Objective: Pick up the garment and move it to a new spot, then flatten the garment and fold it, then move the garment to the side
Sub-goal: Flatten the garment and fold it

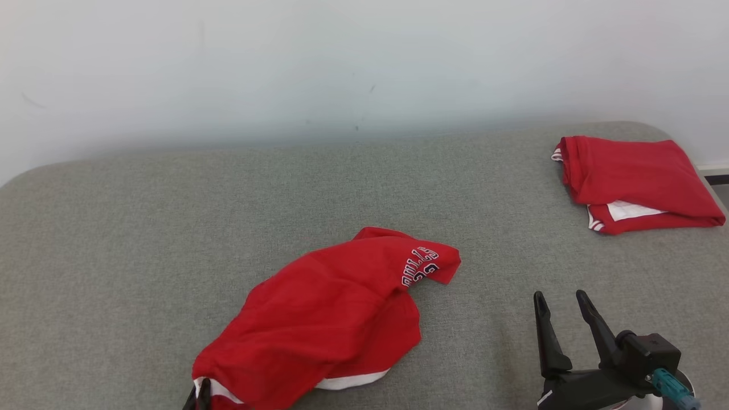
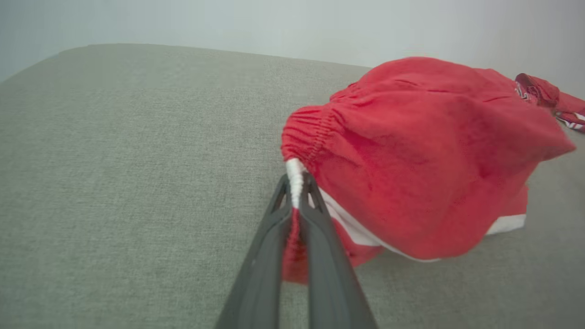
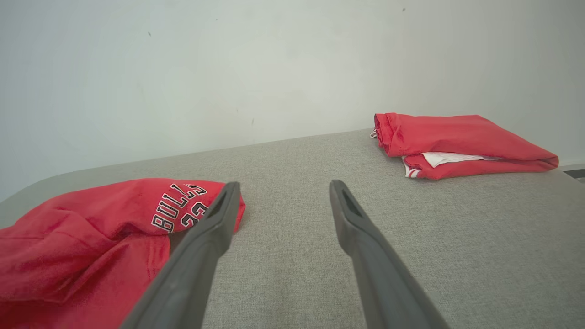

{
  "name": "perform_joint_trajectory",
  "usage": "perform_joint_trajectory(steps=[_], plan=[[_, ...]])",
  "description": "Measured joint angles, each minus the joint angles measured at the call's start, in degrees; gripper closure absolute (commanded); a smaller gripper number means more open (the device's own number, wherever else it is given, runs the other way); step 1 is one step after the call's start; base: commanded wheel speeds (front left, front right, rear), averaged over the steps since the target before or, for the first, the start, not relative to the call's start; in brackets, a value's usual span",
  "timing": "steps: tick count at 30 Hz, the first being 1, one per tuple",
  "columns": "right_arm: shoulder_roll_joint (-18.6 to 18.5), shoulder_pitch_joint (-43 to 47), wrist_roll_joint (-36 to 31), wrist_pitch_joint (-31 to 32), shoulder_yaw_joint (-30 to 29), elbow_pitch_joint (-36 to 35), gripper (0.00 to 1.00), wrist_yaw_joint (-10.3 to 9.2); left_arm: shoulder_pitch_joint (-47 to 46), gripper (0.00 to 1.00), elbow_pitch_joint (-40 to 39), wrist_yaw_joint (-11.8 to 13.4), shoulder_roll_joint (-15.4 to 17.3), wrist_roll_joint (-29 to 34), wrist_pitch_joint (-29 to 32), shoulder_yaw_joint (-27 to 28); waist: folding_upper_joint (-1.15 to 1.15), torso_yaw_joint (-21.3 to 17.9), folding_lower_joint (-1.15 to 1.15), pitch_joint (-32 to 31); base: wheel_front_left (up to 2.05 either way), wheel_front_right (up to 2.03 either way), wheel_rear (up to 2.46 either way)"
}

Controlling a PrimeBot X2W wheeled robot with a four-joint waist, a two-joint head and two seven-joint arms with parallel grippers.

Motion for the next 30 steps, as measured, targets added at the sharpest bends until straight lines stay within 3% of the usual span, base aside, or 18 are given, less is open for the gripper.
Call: perform_joint_trajectory(steps=[1, 2, 3, 14, 21, 30], plan=[[0.0, 0.0, -0.1, 0.0, -0.1, 0.0, 0.00, -0.01, 0.0, 1.00, 0.6, 0.1, -0.2, 0.2, 0.0, 0.1, 0.00, 0.0, 0.00, 0.0, 0.00, 0.00, 0.00], [0.0, 0.0, -0.1, 0.1, -0.2, 0.0, 0.00, -0.01, 0.0, 0.29, 0.7, 0.3, -0.4, 0.5, 0.0, 0.3, 0.00, 0.0, 0.00, -0.1, 0.00, 0.00, 0.00], [0.0, 0.0, -0.2, 0.1, -0.2, -0.1, 0.00, 0.00, 0.0, 0.00, 0.4, 0.3, -0.7, 0.7, 0.0, 0.9, 0.00, 0.1, 0.00, -0.2, 0.00, 0.00, 0.00], [0.0, 0.9, -0.5, 0.5, -0.7, -0.6, 0.00, 0.00, 1.6, 0.00, -15.1, 2.8, -2.6, 8.1, 0.0, 10.4, 0.00, 1.3, 0.00, -1.6, 0.00, 0.00, 0.00], [0.0, 1.5, -0.5, 1.0, 0.5, 0.6, 0.00, -0.01, 3.3, 0.00, -18.0, 3.3, -3.5, 10.3, 0.0, 13.0, 0.00, 2.6, 0.00, -1.6, 0.00, 0.00, 0.00], [-0.6, -3.3, -0.4, 3.7, 9.4, 7.2, 0.00, 0.00, 3.9, 0.00, -17.6, 2.7, -4.6, 11.6, 0.0, 13.0, 0.00, 4.9, 0.00, -0.8, 0.00, 0.00, 0.00]])
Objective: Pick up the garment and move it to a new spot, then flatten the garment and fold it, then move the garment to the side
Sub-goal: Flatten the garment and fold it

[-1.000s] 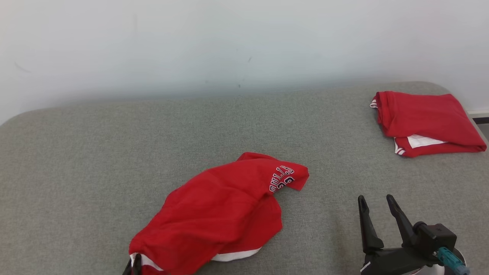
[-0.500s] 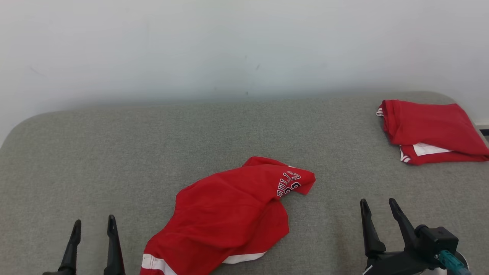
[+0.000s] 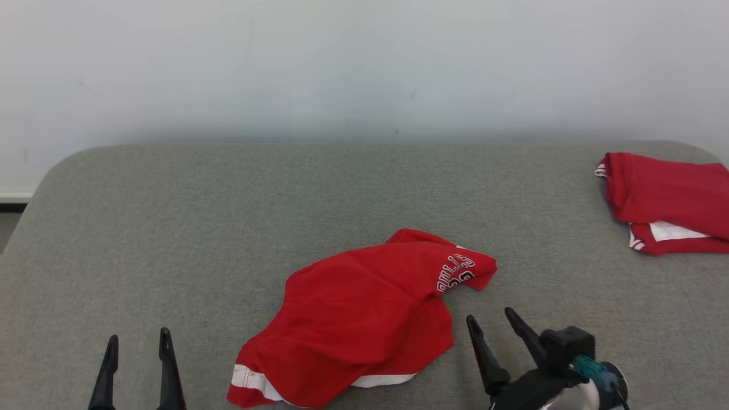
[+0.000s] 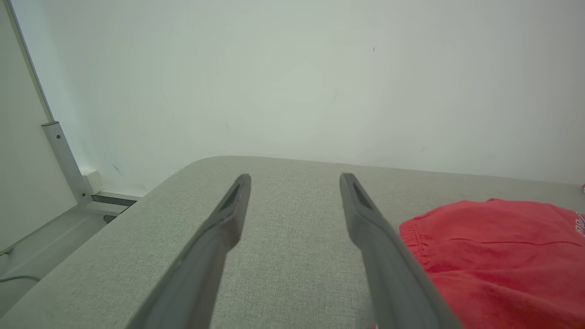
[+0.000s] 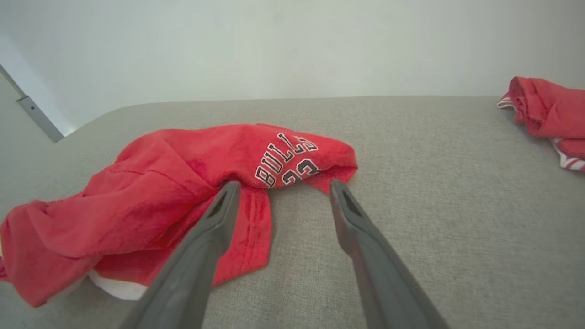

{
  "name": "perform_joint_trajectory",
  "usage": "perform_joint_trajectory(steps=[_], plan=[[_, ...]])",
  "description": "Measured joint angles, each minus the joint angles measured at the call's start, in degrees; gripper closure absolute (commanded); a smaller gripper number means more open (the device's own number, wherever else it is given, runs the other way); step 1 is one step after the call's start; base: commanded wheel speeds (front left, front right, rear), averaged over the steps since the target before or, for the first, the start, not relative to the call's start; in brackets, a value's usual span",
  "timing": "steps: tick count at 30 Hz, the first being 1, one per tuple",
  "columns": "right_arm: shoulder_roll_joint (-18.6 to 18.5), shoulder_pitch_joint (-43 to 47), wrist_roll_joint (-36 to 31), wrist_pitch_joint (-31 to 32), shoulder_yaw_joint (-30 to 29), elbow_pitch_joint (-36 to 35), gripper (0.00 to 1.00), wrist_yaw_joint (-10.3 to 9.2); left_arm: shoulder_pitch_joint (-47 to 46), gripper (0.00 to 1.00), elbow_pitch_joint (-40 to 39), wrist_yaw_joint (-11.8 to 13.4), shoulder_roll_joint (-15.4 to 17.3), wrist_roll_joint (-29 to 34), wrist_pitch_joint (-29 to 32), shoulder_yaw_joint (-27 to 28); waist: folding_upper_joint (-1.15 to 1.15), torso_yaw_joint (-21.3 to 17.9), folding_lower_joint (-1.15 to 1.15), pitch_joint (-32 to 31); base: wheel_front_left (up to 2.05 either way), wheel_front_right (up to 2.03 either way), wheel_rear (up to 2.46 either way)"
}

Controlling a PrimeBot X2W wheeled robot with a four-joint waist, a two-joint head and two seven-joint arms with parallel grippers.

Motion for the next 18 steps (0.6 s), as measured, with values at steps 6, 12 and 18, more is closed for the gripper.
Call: perform_joint_trajectory(steps=[6, 12, 18], plan=[[-1.1, -5.9, 1.3, 0.9, 2.7, 11.3, 0.00, 0.00, -1.4, 0.00, 0.8, -1.0, -0.9, 0.6, 0.0, -0.7, 0.00, 2.6, 0.00, 1.1, 0.00, 0.00, 0.00], [-1.3, -10.3, 2.6, -0.7, 4.5, 22.2, 0.00, -0.01, -2.4, 0.00, 1.9, -1.7, -1.7, 1.6, 0.0, -1.1, 0.00, 5.3, 0.00, 2.1, 0.00, 0.00, 0.00], [-1.0, -14.2, 5.0, -3.0, 6.9, 30.7, 1.00, 0.00, -3.3, 0.00, 3.2, -2.5, -2.1, 1.8, 0.0, -0.8, 0.00, 6.5, 0.00, 3.1, 0.00, 0.00, 0.00]])
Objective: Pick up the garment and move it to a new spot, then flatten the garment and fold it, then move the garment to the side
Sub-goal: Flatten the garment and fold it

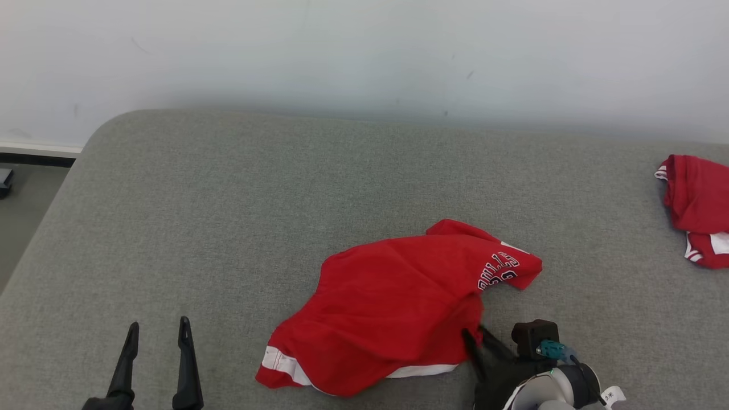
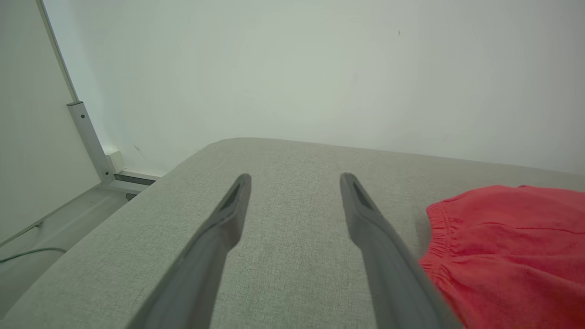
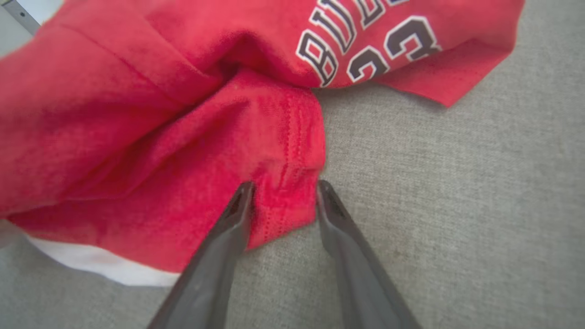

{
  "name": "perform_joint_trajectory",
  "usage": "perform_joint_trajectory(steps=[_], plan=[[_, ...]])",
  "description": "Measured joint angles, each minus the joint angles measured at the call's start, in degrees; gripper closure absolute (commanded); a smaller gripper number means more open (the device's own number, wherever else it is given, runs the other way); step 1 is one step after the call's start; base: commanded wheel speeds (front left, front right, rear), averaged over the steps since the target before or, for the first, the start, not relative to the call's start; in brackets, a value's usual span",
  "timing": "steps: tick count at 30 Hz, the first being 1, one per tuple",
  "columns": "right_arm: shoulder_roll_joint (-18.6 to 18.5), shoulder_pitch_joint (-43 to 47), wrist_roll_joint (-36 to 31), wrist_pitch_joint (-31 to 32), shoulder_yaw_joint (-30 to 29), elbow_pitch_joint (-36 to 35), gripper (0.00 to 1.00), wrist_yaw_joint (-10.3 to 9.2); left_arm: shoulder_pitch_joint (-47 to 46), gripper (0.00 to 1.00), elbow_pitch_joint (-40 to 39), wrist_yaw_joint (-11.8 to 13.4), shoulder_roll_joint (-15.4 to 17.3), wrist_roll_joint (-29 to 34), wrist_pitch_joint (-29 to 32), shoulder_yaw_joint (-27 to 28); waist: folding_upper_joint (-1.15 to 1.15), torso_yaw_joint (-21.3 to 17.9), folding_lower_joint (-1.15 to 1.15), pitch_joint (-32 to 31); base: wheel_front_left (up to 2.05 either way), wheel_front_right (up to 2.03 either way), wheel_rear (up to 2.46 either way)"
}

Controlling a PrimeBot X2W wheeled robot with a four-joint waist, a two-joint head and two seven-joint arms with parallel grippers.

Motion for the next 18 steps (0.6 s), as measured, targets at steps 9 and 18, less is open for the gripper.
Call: perform_joint_trajectory(steps=[9, 18], plan=[[-4.4, -0.8, 4.3, -6.8, -3.8, -0.7, 1.00, 0.00, 0.6, 0.00, 0.6, -0.4, -0.4, 0.5, 0.0, 1.6, 0.00, -2.6, 0.00, -1.0, 0.00, 0.00, 0.00], [-10.4, 10.1, 3.9, -1.2, -11.9, -18.0, 1.00, 0.00, 2.0, 0.00, -0.7, -0.1, -0.7, 0.8, 0.0, 3.0, 0.00, -7.2, 0.00, -2.3, 0.00, 0.00, 0.00]])
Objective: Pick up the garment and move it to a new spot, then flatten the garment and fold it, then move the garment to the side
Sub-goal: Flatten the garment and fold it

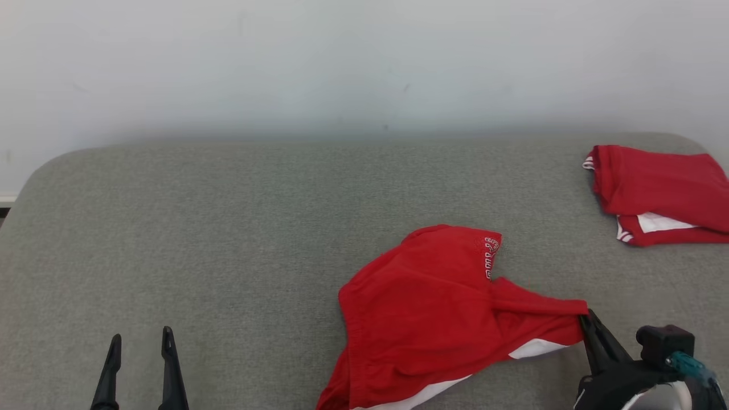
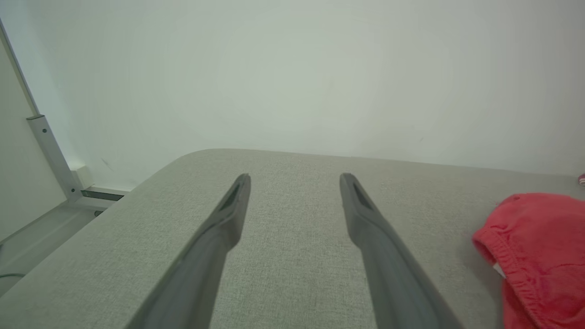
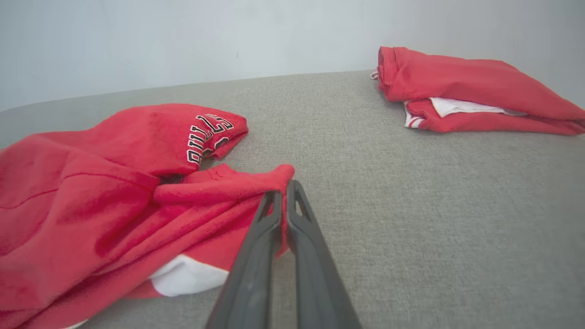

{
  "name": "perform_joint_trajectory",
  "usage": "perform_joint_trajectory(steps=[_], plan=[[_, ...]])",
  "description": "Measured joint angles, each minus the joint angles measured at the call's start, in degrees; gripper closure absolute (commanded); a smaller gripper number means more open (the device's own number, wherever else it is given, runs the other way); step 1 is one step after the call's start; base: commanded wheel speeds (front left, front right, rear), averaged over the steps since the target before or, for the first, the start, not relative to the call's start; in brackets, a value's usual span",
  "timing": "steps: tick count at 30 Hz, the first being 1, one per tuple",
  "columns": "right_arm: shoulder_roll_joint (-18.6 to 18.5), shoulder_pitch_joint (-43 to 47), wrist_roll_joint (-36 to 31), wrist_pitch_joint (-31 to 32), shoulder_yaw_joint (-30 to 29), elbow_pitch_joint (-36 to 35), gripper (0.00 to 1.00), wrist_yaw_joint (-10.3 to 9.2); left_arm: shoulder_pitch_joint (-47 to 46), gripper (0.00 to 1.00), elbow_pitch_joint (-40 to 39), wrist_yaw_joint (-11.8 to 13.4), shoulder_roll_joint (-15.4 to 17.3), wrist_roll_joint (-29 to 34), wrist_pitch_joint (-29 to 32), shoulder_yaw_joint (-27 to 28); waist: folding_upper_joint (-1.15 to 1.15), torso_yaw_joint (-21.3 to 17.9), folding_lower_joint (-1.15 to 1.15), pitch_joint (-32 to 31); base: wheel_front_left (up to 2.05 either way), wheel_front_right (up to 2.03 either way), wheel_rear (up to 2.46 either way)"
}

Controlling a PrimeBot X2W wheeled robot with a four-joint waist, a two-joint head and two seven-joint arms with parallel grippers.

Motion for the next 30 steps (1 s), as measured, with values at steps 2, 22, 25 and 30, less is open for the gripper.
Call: perform_joint_trajectory(steps=[2, 22, 25, 30], plan=[[0.5, 3.0, 0.1, 2.6, -1.2, -5.2, 1.00, 0.00, 0.0, 0.00, -0.3, 0.0, -0.1, 0.1, 0.0, 0.2, 0.00, -0.8, 0.00, 0.0, 0.00, 0.00, 0.00], [3.6, -14.6, -2.4, 9.0, 4.3, 0.1, 1.00, 0.00, -3.1, 0.00, 2.8, -2.5, -1.1, 0.9, 0.0, -3.9, 0.00, 4.3, 0.00, 1.2, 0.00, 0.00, 0.00], [3.7, -17.8, -2.7, 6.8, 5.5, 6.5, 0.16, 0.00, -3.4, 0.00, 3.1, -2.5, -1.3, 0.9, 0.0, -4.6, 0.00, 5.3, 0.00, 1.4, 0.00, 0.00, 0.00], [3.5, -20.6, -1.6, 1.0, 7.3, 11.7, 0.00, 0.00, -3.4, 0.00, 3.5, -2.5, -1.4, 0.9, 0.0, -4.2, 0.00, 4.7, 0.00, 1.2, 0.00, 0.00, 0.00]])
